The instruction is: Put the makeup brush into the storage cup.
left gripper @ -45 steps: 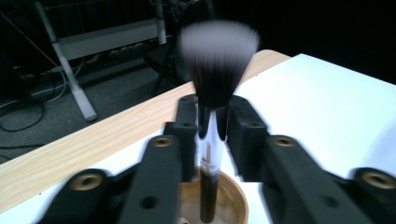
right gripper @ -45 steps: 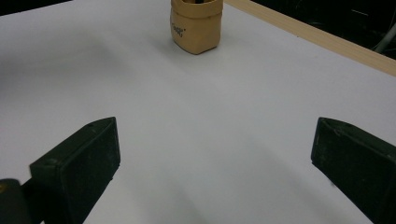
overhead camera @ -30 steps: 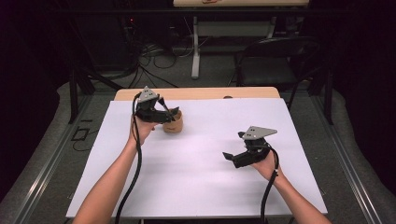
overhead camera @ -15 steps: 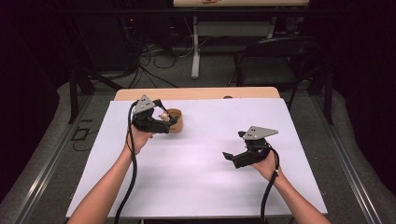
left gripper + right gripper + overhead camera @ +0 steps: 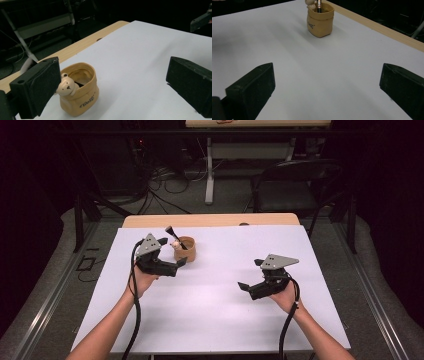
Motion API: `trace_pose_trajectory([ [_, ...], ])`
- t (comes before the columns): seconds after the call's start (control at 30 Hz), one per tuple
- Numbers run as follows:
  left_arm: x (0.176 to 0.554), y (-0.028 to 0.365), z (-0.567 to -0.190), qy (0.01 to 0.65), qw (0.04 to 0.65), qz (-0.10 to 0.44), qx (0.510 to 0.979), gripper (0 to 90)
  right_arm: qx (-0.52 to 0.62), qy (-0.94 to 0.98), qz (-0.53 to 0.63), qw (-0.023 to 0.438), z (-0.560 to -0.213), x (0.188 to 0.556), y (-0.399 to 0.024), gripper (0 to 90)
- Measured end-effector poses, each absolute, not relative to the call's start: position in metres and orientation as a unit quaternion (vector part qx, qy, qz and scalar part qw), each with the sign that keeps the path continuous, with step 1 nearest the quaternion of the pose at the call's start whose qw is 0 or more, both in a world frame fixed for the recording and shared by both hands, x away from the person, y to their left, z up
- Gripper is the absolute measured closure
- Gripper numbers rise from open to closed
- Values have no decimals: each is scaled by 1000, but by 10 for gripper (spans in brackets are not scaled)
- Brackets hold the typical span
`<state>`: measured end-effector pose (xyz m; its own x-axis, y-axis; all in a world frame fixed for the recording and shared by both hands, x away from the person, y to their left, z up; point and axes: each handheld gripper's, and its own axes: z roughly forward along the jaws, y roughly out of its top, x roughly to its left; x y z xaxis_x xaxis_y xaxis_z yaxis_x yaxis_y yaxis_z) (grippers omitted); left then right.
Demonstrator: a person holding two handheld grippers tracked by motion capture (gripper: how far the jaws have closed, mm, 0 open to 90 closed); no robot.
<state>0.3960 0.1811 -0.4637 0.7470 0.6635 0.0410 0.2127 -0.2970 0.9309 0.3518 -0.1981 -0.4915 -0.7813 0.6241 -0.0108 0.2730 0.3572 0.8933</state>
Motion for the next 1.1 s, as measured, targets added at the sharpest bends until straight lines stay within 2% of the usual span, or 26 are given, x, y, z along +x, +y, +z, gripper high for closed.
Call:
trace_pose_trajectory([
  [0.47, 371, 201, -469, 283, 524, 217, 773, 0, 269, 801, 503, 181, -482, 350, -198, 0],
  [1.1, 342, 219, -470, 277, 540, 215, 765, 0, 269, 793, 510, 195, -476, 333, -220, 0],
])
